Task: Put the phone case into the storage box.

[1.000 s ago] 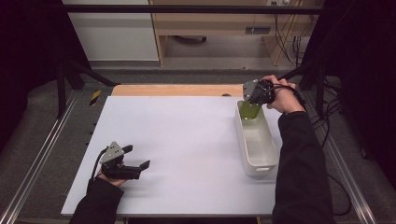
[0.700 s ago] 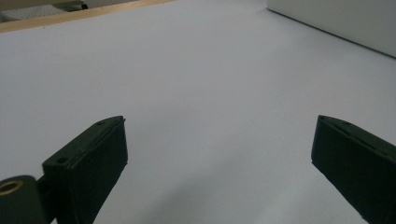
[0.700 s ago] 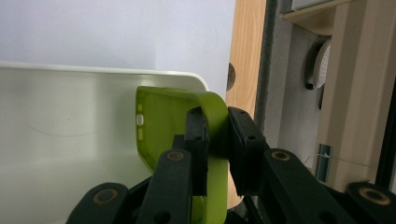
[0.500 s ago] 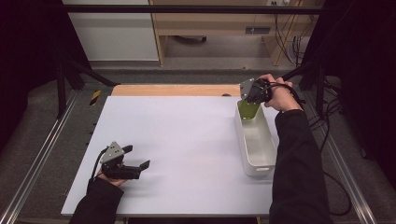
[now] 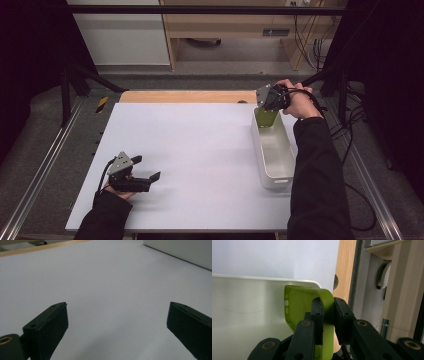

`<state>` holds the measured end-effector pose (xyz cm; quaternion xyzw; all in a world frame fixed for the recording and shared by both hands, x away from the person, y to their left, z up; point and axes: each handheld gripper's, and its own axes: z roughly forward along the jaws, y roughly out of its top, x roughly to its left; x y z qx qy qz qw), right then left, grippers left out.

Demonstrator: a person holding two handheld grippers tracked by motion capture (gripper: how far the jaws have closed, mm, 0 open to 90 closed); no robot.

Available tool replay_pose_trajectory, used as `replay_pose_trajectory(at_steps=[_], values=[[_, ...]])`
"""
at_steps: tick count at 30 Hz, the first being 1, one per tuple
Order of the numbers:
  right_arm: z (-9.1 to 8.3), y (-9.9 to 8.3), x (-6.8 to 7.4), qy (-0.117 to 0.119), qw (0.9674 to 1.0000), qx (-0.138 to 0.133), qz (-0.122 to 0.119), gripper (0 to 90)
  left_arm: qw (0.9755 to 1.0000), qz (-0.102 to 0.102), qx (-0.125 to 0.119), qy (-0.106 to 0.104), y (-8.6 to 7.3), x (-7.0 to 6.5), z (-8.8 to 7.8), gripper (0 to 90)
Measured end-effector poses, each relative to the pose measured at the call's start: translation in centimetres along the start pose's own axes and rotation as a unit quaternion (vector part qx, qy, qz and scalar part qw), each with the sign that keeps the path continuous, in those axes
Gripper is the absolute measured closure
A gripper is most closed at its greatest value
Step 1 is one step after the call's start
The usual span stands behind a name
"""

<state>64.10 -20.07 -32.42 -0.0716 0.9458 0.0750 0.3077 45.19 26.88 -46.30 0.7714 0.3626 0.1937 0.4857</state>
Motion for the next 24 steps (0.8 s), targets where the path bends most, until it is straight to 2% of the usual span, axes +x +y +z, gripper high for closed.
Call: replay_pose_trajectory(at_steps=[14,24], values=[[0.24,0.02,0.05,0.008,1.0000,0.006,-0.001,78.9,1.0000,0.000,0.000,0.000,0.00,0.01,0.02,3.2],[0.47,-0.07,0.01,0.004,0.9999,0.010,0.001,78.7,1.0000,0.000,0.001,0.000,-0.01,0.02,0.02,3.2]])
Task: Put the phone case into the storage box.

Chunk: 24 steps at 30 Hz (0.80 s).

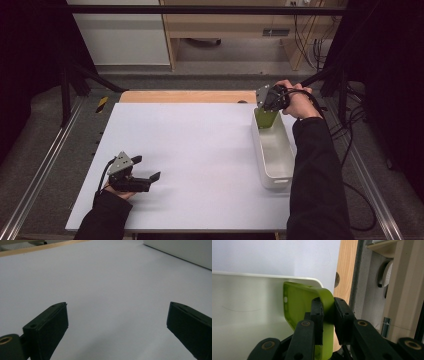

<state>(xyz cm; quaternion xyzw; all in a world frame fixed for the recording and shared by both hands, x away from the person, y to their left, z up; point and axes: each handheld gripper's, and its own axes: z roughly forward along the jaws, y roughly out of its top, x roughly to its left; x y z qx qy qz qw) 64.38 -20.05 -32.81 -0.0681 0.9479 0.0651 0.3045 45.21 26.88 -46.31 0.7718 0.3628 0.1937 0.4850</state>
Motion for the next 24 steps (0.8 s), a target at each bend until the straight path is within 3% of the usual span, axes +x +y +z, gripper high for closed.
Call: replay_pose_trajectory(at_steps=[16,24], values=[[0.28,-0.18,-0.25,-0.007,0.9999,0.002,0.007,78.0,1.0000,0.000,0.000,0.000,0.01,-0.01,-0.01,3.2],[0.57,-0.25,-0.35,-0.016,0.9998,0.010,0.002,72.8,1.0000,0.000,0.000,0.000,0.00,0.02,0.00,3.2]])
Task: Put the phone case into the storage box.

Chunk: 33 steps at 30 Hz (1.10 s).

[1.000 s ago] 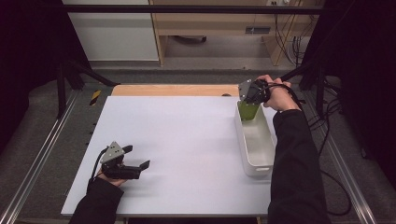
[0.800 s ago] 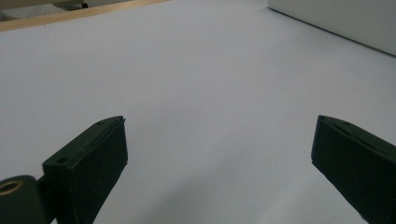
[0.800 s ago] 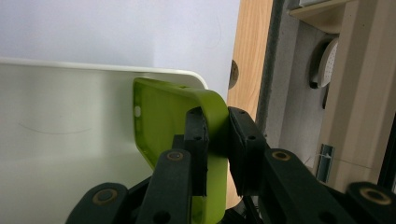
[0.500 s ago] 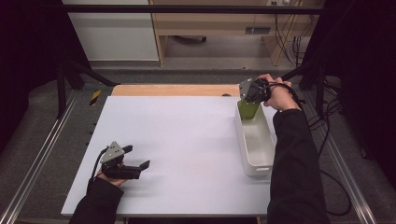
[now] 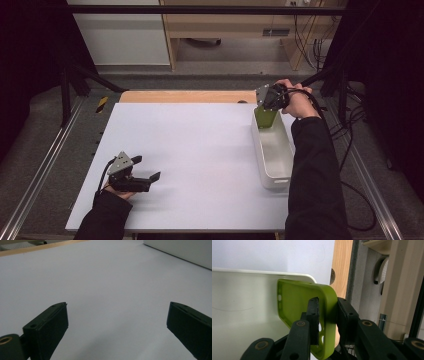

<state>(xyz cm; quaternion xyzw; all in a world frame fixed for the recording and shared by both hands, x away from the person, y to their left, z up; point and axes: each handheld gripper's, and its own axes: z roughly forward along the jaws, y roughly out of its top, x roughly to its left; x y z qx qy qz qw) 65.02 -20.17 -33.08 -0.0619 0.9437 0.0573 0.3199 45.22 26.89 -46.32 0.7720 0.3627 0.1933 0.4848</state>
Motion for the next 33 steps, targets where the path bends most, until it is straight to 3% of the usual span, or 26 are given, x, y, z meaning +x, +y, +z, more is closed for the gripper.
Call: replay_pose_trajectory(at_steps=[9,16,22,29,33], values=[[0.0,-0.1,-0.1,-0.014,0.9999,-0.006,-0.001,61.7,1.0000,0.000,0.000,0.000,0.0,0.0,0.0,3.2],[-0.4,0.0,-0.1,-0.015,0.9994,-0.027,0.016,47.1,1.0000,0.000,0.001,0.001,0.0,0.0,0.0,3.2],[-1.1,-0.1,-0.2,-0.019,0.9976,-0.049,0.045,31.8,1.0000,0.001,0.000,0.001,0.0,-0.1,0.0,3.2],[-2.6,-0.1,0.1,-0.033,0.9906,-0.071,0.112,21.7,1.0000,0.003,0.003,0.000,0.0,-0.2,0.0,3.2],[-3.4,0.0,0.6,-0.045,0.9816,-0.110,0.149,16.9,1.0000,0.003,0.003,-0.001,0.0,-0.2,0.1,3.2]])
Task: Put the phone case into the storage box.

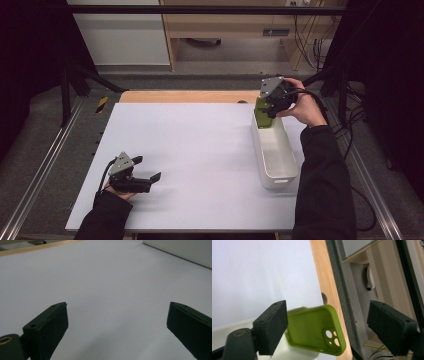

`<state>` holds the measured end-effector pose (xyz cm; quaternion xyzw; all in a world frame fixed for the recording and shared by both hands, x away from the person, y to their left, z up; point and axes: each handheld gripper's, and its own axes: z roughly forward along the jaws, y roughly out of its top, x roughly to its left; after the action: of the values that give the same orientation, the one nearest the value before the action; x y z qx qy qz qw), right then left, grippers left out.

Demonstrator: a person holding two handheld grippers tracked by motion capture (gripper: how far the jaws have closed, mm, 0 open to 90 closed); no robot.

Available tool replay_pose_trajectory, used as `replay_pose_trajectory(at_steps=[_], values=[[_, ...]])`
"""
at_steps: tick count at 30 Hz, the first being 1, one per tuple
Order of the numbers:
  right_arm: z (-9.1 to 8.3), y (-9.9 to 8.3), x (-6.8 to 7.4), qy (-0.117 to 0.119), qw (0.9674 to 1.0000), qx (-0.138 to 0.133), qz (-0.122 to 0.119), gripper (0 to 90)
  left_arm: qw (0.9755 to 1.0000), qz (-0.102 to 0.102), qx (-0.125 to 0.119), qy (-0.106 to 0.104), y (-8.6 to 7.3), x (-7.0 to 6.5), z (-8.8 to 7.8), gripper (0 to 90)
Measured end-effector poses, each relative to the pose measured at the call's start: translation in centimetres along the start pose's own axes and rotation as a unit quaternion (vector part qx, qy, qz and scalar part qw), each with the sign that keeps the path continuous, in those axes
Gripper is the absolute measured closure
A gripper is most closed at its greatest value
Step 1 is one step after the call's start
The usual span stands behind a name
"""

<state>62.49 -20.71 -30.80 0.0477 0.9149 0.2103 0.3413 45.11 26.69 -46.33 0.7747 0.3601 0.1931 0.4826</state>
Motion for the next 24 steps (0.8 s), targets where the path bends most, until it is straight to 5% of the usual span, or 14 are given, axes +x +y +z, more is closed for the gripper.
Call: replay_pose_trajectory(at_steps=[4,10,14,19,24], values=[[-1.2,0.4,0.4,-0.014,0.9983,-0.016,0.054,12.6,1.0000,-0.001,-0.001,-0.001,0.0,0.0,0.0,3.2],[-2.8,1.4,1.4,-0.019,0.9938,-0.055,0.095,6.7,1.0000,-0.002,-0.002,-0.001,0.0,-0.1,-0.1,2.8],[-3.7,1.7,2.3,-0.024,0.9857,-0.092,0.139,4.8,1.0000,-0.002,-0.004,-0.002,0.0,-0.1,-0.2,2.5],[-4.8,1.7,3.4,-0.011,0.9756,-0.098,0.196,3.5,1.0000,-0.002,-0.009,-0.003,0.1,-0.1,-0.3,2.3],[-6.0,1.3,4.9,-0.004,0.9600,-0.137,0.244,1.5,0.9998,0.000,-0.019,-0.004,0.1,-0.1,-0.6,2.1]])
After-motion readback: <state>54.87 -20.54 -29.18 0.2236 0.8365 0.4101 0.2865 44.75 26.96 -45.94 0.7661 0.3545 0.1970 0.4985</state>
